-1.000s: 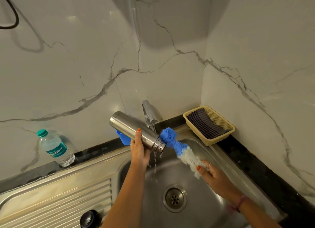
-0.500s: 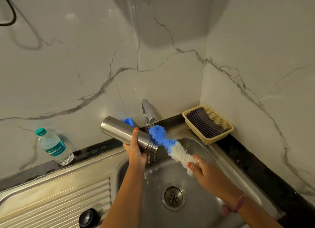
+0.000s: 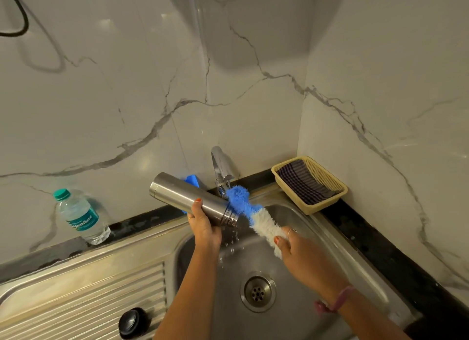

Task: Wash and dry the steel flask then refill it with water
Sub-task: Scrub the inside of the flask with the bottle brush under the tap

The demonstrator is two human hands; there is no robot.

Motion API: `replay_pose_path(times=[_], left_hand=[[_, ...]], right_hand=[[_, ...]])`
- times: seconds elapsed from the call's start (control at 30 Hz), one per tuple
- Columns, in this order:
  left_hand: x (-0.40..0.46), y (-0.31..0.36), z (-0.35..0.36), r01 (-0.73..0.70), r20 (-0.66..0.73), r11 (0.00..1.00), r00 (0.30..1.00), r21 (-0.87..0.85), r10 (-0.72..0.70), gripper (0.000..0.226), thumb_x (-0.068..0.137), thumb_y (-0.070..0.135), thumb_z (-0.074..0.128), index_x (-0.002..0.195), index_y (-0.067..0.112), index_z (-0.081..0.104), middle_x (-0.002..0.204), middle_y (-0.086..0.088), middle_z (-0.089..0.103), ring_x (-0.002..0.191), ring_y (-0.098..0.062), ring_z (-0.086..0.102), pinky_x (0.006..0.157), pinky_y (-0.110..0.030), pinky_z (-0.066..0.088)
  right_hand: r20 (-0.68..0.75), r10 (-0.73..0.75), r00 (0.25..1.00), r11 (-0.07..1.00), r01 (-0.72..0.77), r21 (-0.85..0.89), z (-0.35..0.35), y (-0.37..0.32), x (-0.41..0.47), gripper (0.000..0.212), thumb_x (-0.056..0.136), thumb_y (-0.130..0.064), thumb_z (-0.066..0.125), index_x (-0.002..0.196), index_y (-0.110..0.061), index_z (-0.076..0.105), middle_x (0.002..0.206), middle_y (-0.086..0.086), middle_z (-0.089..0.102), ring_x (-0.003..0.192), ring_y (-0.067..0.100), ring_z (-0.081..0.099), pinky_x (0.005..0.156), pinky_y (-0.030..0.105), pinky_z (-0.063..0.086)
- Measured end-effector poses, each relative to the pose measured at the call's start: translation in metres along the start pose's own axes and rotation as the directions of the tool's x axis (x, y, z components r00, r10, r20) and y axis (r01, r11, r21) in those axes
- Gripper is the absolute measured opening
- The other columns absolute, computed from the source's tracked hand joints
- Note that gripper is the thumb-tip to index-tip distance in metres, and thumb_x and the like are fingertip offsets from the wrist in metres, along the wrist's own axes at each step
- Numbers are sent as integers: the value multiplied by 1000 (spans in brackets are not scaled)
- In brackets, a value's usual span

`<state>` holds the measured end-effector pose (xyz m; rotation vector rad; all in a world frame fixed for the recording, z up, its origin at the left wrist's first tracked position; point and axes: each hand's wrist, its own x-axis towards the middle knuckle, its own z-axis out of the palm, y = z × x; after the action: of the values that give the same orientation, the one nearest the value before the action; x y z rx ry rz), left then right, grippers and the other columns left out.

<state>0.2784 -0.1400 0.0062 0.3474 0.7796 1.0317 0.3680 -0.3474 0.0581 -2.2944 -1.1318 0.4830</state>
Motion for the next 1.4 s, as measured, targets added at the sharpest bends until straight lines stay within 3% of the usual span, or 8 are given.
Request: replay_pose_path(times=[0.17, 0.3, 0.53, 0.73, 0.9, 1.07, 1.27, 1.4], left_hand=[[-6, -7, 1, 1, -13, 1000, 1000, -4, -1, 68, 85, 28, 75, 142, 28, 38, 126, -12, 62, 113, -33, 63, 100, -58, 49], [-3, -2, -5, -51, 11, 999, 999, 18, 50, 56, 89, 26, 70, 137, 27, 41, 130, -11, 60, 116, -30, 62, 105, -55, 47], [-8, -8, -3, -46, 19, 998, 999, 52, 45, 53, 97, 19, 60, 144, 17, 37, 136, -15, 56, 122, -32, 58, 106, -48, 46], [-4, -7, -5, -35, -26, 999, 999, 26, 35, 79, 84, 19, 76, 148, 24, 29, 129, -12, 60, 114, -30, 63, 103, -54, 49], [-9, -9, -8, -38, 41, 999, 999, 36, 36, 59, 90, 14, 69, 141, 24, 39, 125, -8, 62, 116, -28, 62, 105, -49, 48], [-12, -6, -9, -46, 52, 996, 998, 76, 43, 43, 93, 10, 64, 131, 18, 45, 129, -12, 61, 119, -27, 60, 110, -44, 43], [-14, -6, -6, 38, 70, 999, 997, -1, -38, 52, 94, 8, 59, 142, 14, 37, 130, -15, 58, 110, -29, 62, 86, -43, 53], [-19, -13, 0, 41, 108, 998, 993, 51, -47, 60, 90, 10, 67, 141, 19, 37, 128, -13, 59, 113, -30, 62, 91, -45, 52]], right_hand=[[24, 12, 1000, 999, -13, 50, 9, -6, 11, 37, 102, -35, 34, 132, -17, 45, 114, 4, 65, 92, 13, 61, 70, 21, 43], [14, -12, 1000, 1000, 12, 14, 7, -4, -2, 37, 102, -38, 34, 132, -20, 44, 114, 2, 66, 98, 15, 63, 81, 28, 50], [13, 36, 999, 999, -36, 25, 2, -13, 15, 37, 102, -35, 34, 132, -18, 44, 114, 5, 65, 96, 17, 63, 79, 30, 49], [-5, -21, 1000, 1000, 21, -12, 3, -15, -3, 34, 102, -37, 33, 129, -19, 45, 111, 3, 66, 94, 16, 63, 80, 30, 51], [21, 37, 999, 999, -36, -18, 3, -19, 8, 35, 102, -36, 33, 129, -17, 45, 112, 5, 65, 96, 18, 62, 82, 32, 49], [31, 54, 998, 998, -54, 12, -4, -22, 16, 39, 102, -34, 33, 136, -18, 42, 115, 5, 64, 85, 13, 57, 72, 27, 44], [20, 19, 1000, 995, -17, -95, -5, -16, 0, 38, 103, -35, 31, 134, -16, 41, 109, 5, 66, 91, 16, 62, 78, 29, 49], [36, 70, 997, 995, -66, -80, -2, -19, 15, 41, 103, -34, 31, 139, -16, 38, 112, 6, 65, 81, 13, 55, 70, 27, 42]])
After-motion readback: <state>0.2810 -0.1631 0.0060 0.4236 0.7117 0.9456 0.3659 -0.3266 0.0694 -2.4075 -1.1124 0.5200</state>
